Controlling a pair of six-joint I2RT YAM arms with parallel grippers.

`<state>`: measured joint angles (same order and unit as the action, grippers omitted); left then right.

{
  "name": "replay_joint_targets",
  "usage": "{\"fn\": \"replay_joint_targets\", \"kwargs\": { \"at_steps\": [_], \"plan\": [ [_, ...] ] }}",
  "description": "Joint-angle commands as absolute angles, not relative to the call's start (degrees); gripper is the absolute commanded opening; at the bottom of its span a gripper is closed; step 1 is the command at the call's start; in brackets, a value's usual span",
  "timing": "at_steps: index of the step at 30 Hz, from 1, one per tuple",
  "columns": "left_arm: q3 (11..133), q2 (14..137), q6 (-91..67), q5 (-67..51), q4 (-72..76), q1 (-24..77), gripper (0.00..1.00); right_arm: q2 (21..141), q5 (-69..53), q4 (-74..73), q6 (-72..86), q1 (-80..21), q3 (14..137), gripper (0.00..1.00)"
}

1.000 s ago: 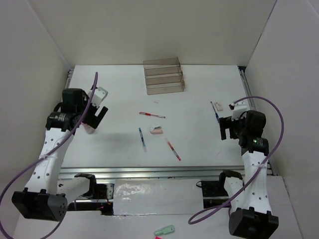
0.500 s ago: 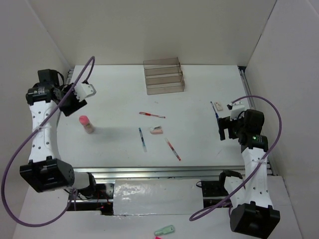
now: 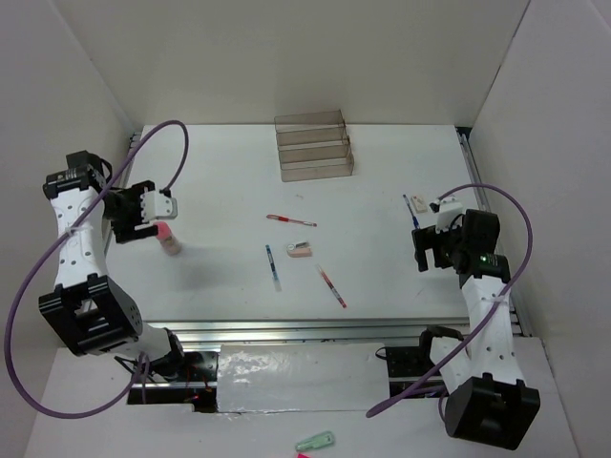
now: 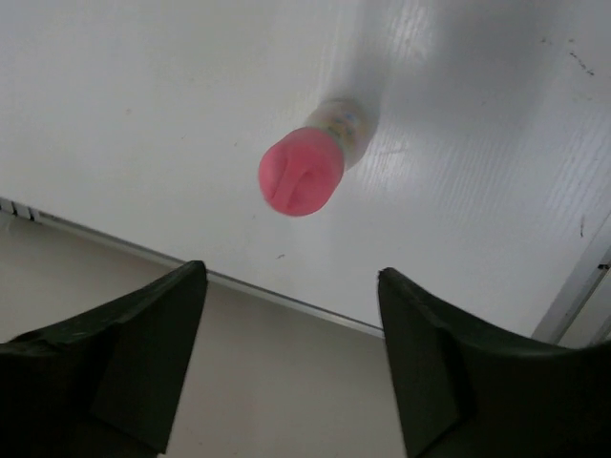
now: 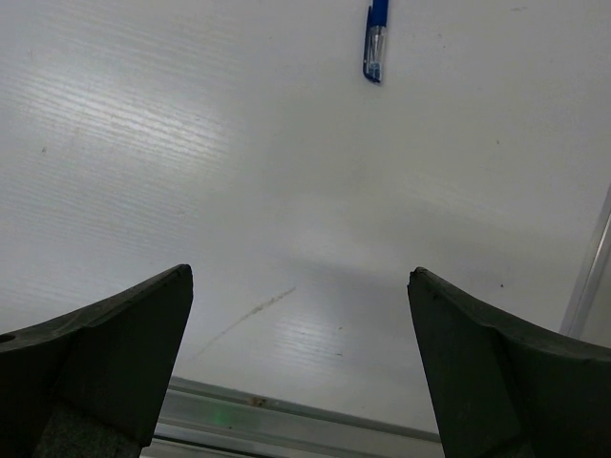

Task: Sort the stationery into containers
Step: Pick up the stationery from the center of the board.

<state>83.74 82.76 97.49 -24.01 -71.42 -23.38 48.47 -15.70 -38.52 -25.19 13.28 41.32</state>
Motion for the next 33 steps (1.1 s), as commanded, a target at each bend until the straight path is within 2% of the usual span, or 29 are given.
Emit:
{"fn": "replay_joint_targets", "kwargs": {
  "at_steps": [1, 3, 8, 21, 33],
  "plan": [
    [82.18, 80.94, 101.87, -27.60, -71.98, -21.72, 0.89, 49.48, -16.08, -37.36, -25.14, 12.57, 40.78, 1.00],
    [82.61, 81.82, 101.16, -27.33, -72.16, -21.18, 0.99, 50.18, -16.08, -37.00, -24.79, 12.31, 40.69, 1.00],
    [83.32, 84.37, 99.58, -26.98, -71.55, -19.25, 0.99, 51.41, -16.08, -36.48, -24.43, 11.78, 40.78, 1.00],
    [87.98, 94.91, 98.17, -23.38, -72.42, -16.08, 0.92, 52.29, -15.12, -36.30, -24.96, 11.43, 40.52, 1.00],
    [87.36, 98.70, 97.65, -20.92, -72.77, -16.61, 0.85, 53.00, -14.68, -36.47, -25.14, 11.25, 41.22, 1.00]
  ]
}}
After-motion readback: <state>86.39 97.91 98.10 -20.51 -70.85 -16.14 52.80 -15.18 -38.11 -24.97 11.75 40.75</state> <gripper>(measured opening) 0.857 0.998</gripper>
